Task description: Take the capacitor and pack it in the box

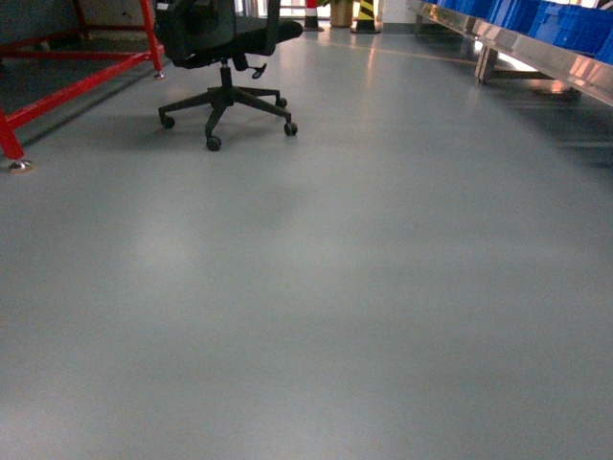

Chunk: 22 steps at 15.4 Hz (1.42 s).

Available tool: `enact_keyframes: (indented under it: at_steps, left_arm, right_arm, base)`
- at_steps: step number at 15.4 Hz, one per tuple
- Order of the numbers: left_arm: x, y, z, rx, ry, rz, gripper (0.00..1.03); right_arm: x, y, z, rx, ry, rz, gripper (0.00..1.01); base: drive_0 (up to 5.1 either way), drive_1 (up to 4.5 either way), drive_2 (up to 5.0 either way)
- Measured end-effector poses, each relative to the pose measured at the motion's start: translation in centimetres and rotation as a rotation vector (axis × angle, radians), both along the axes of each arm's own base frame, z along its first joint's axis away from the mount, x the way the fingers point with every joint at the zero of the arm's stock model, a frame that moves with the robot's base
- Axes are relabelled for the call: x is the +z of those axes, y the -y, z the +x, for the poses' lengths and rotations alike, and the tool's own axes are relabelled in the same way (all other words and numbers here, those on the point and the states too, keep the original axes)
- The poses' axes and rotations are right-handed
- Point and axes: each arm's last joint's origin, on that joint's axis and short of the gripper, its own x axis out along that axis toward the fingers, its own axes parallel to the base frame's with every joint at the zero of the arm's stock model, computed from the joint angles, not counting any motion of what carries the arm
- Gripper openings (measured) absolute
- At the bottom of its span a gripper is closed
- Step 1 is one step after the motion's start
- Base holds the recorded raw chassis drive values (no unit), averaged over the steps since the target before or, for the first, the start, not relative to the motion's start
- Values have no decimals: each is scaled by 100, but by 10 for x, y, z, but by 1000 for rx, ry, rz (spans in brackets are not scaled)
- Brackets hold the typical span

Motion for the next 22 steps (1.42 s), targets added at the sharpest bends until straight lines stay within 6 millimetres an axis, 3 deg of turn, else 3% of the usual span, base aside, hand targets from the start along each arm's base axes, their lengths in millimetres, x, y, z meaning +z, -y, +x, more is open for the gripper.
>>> enact_keyframes:
  at_steps: [22]
  left_arm:
    - [0, 0, 0, 1, 1, 0, 43]
  right_arm:
    - [0, 0, 0, 1, 1, 0, 98]
  base:
    - [-506, 235, 235]
